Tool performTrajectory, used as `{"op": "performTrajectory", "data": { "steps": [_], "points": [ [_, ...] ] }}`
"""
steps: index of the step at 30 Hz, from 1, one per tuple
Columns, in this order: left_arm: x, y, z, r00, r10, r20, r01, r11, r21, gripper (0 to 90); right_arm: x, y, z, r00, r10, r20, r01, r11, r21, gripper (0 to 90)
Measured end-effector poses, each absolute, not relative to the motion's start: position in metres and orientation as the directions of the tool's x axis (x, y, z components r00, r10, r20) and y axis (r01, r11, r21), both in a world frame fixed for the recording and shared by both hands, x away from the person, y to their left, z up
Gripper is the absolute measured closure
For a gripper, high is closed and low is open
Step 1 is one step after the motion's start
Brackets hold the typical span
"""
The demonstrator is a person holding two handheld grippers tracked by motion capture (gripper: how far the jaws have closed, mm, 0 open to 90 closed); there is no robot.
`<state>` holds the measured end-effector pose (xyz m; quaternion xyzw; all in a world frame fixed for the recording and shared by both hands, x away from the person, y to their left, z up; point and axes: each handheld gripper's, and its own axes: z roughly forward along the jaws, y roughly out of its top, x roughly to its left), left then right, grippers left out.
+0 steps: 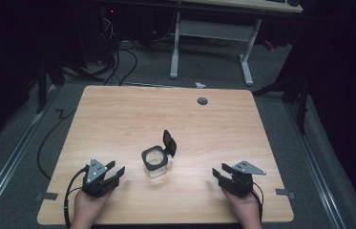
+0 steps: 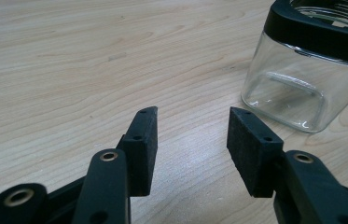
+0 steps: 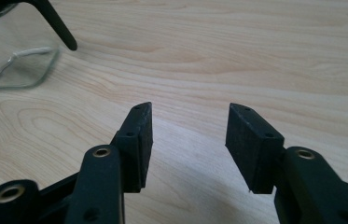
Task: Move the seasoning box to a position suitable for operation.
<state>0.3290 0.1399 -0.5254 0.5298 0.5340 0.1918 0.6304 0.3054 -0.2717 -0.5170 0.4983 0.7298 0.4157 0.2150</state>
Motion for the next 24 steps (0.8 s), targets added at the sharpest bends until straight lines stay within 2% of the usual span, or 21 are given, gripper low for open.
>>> {"op": "performTrajectory", "data": {
  "steps": [5, 12, 19, 24],
  "points": [
    [0.326, 0.129, -0.524, 0.383, 0.81, -0.444, 0.331, 0.329, 0.884, 53.4, 0.306, -0.263, -0.528, -0.454, 0.89, 0.051, 0.563, 0.242, 0.791, 53.0],
    [0.327, 0.125, -0.527, 0.371, 0.817, -0.442, 0.329, 0.329, 0.885, 56.3, 0.297, -0.268, -0.519, -0.395, 0.917, 0.047, 0.517, 0.18, 0.837, 59.1],
    [0.327, 0.128, -0.529, 0.38, 0.814, -0.439, 0.342, 0.317, 0.885, 70.6, 0.297, -0.271, -0.519, -0.398, 0.914, 0.075, 0.511, 0.153, 0.846, 67.4],
    [0.336, 0.124, -0.526, 0.353, 0.823, -0.444, 0.349, 0.325, 0.879, 84.9, 0.296, -0.265, -0.52, -0.406, 0.913, 0.042, 0.503, 0.185, 0.844, 72.4]
  ]
}}
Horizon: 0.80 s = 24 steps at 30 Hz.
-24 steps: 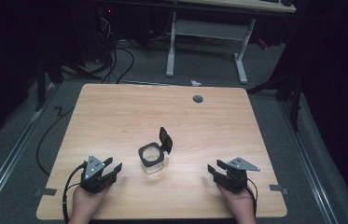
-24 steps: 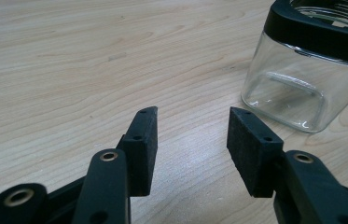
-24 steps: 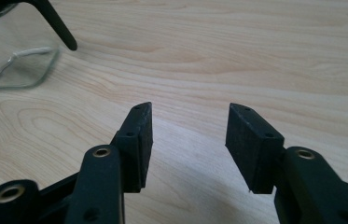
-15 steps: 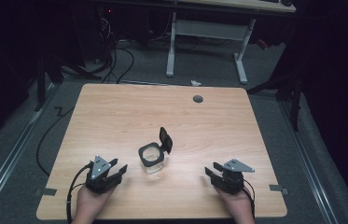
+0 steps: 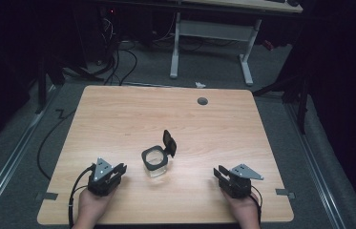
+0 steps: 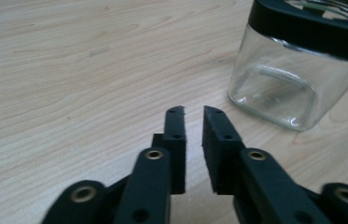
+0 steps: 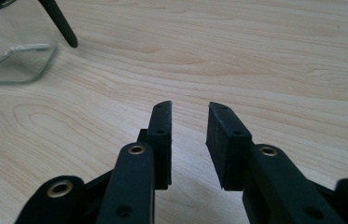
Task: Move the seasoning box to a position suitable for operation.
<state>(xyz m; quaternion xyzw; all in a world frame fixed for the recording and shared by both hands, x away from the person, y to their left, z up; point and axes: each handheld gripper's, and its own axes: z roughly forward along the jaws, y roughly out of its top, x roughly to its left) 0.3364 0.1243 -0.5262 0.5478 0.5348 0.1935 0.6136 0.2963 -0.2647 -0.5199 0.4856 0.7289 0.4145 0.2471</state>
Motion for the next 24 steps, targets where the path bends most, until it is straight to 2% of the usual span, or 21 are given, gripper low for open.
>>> {"op": "performTrajectory", "data": {
  "steps": [2, 5, 14, 24],
  "points": [
    [0.345, 0.121, -0.526, 0.337, 0.819, -0.464, 0.369, 0.338, 0.866, 90.0, 0.295, -0.263, -0.519, -0.411, 0.911, 0.031, 0.498, 0.196, 0.845, 73.6],
    [0.357, 0.115, -0.527, 0.334, 0.817, -0.471, 0.37, 0.346, 0.862, 90.0, 0.295, -0.262, -0.519, -0.43, 0.902, 0.036, 0.497, 0.203, 0.844, 78.0],
    [0.384, 0.083, -0.524, 0.381, 0.798, -0.467, 0.373, 0.33, 0.867, 90.0, 0.295, -0.262, -0.521, -0.442, 0.896, 0.041, 0.498, 0.208, 0.842, 79.3],
    [0.379, 0.075, -0.522, 0.388, 0.783, -0.486, 0.382, 0.343, 0.858, 90.0, 0.295, -0.264, -0.522, -0.448, 0.893, 0.049, 0.5, 0.205, 0.841, 79.7]
  ]
}}
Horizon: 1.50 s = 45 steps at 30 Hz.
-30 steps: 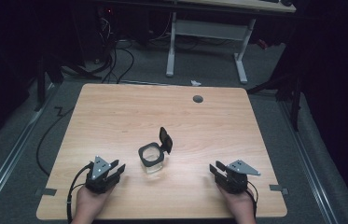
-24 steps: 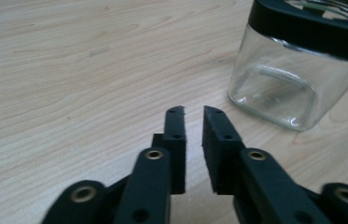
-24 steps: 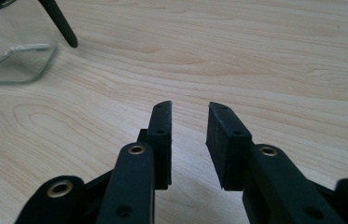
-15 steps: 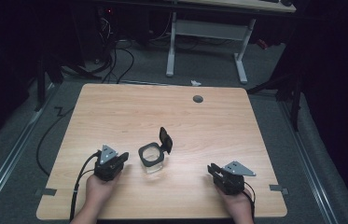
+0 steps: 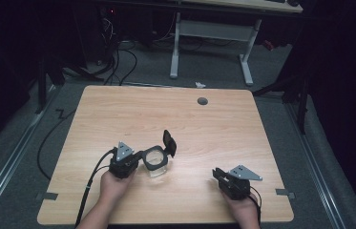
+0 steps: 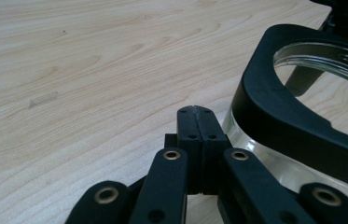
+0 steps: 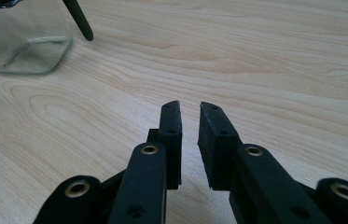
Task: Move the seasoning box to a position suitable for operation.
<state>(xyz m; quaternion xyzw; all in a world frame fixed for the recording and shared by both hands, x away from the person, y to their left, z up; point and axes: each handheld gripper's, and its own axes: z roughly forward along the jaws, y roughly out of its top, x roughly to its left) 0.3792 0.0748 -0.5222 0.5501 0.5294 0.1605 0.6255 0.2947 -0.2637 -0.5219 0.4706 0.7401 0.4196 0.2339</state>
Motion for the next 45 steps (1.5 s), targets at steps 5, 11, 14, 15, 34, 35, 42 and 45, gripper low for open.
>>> {"op": "performTrajectory", "data": {
  "steps": [5, 11, 14, 15, 34, 35, 42, 45],
  "points": [
    [0.375, 0.075, -0.523, 0.391, 0.785, -0.48, 0.381, 0.337, 0.861, 90.0, 0.295, -0.262, -0.522, -0.454, 0.89, 0.046, 0.5, 0.211, 0.84, 79.7],
    [0.369, 0.072, -0.523, 0.403, 0.779, -0.48, 0.387, 0.33, 0.861, 90.0, 0.295, -0.261, -0.523, -0.454, 0.89, 0.045, 0.502, 0.213, 0.838, 79.7],
    [0.366, 0.07, -0.523, 0.41, 0.774, -0.482, 0.39, 0.329, 0.86, 90.0, 0.295, -0.261, -0.523, -0.455, 0.89, 0.046, 0.503, 0.214, 0.837, 79.7],
    [0.365, 0.07, -0.523, 0.413, 0.775, -0.479, 0.391, 0.324, 0.861, 90.0, 0.295, -0.261, -0.523, -0.455, 0.889, 0.045, 0.503, 0.214, 0.838, 79.7],
    [0.331, 0.054, -0.525, 0.452, 0.753, -0.479, 0.406, 0.304, 0.862, 90.0, 0.295, -0.257, -0.525, -0.466, 0.884, 0.042, 0.504, 0.226, 0.833, 81.5],
    [0.329, 0.053, -0.525, 0.452, 0.752, -0.48, 0.407, 0.305, 0.861, 90.0, 0.295, -0.257, -0.525, -0.468, 0.883, 0.044, 0.503, 0.225, 0.835, 81.6],
    [0.319, 0.051, -0.528, 0.459, 0.749, -0.477, 0.413, 0.296, 0.862, 90.0, 0.294, -0.256, -0.524, -0.468, 0.883, 0.041, 0.501, 0.227, 0.835, 81.6],
    [0.315, 0.05, -0.528, 0.461, 0.748, -0.478, 0.415, 0.295, 0.861, 90.0, 0.294, -0.256, -0.524, -0.468, 0.883, 0.042, 0.502, 0.226, 0.835, 81.6]
  ]
}}
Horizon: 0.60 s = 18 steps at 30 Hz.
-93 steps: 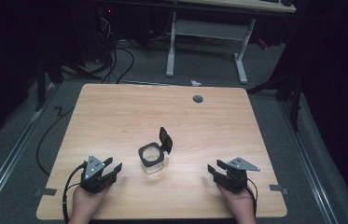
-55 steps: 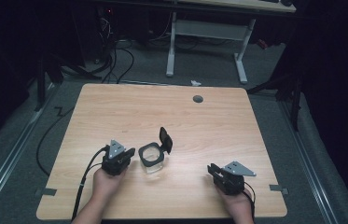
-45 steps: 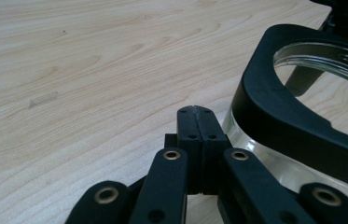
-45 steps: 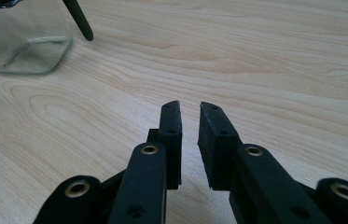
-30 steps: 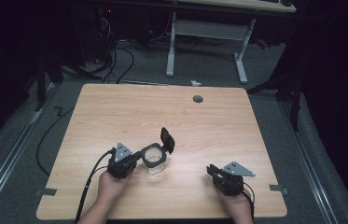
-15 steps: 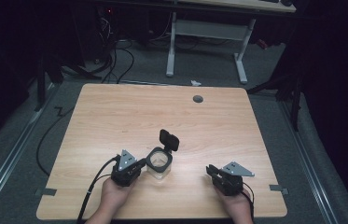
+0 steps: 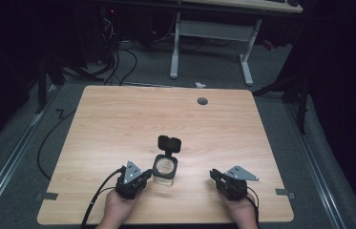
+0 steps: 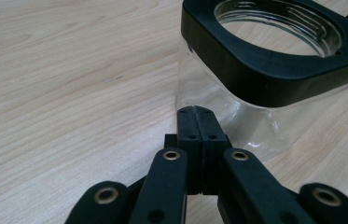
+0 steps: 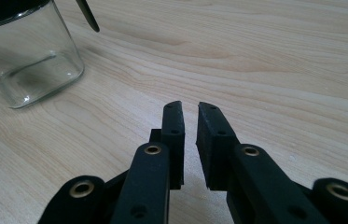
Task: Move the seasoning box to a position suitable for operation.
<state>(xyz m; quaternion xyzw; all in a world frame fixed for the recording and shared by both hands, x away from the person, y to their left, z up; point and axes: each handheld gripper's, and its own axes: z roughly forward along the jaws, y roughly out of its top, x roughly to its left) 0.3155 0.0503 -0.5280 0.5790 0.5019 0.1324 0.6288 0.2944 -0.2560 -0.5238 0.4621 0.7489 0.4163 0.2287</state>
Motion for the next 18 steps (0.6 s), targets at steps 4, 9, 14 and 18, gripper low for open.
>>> {"op": "performTrajectory", "data": {
  "steps": [4, 9, 14, 18],
  "points": [
    [0.3117, 0.0486, -0.528, 0.467, 0.744, -0.478, 0.415, 0.292, 0.861, 90.0, 0.2946, -0.2562, -0.5238, -0.468, 0.882, 0.042, 0.501, 0.227, 0.835, 82.2],
    [0.3094, 0.0463, -0.5289, 0.473, 0.741, -0.476, 0.421, 0.285, 0.861, 89.5, 0.2947, -0.2562, -0.524, -0.473, 0.88, 0.045, 0.503, 0.228, 0.834, 83.2],
    [0.3081, 0.0447, -0.5291, 0.476, 0.738, -0.478, 0.421, 0.286, 0.861, 89.5, 0.2946, -0.2561, -0.5238, -0.474, 0.879, 0.047, 0.504, 0.228, 0.833, 83.1],
    [0.3083, 0.0448, -0.5293, 0.476, 0.738, -0.479, 0.421, 0.286, 0.86, 89.1, 0.2946, -0.2562, -0.5239, -0.474, 0.879, 0.046, 0.503, 0.228, 0.834, 83.1]
  ]
}}
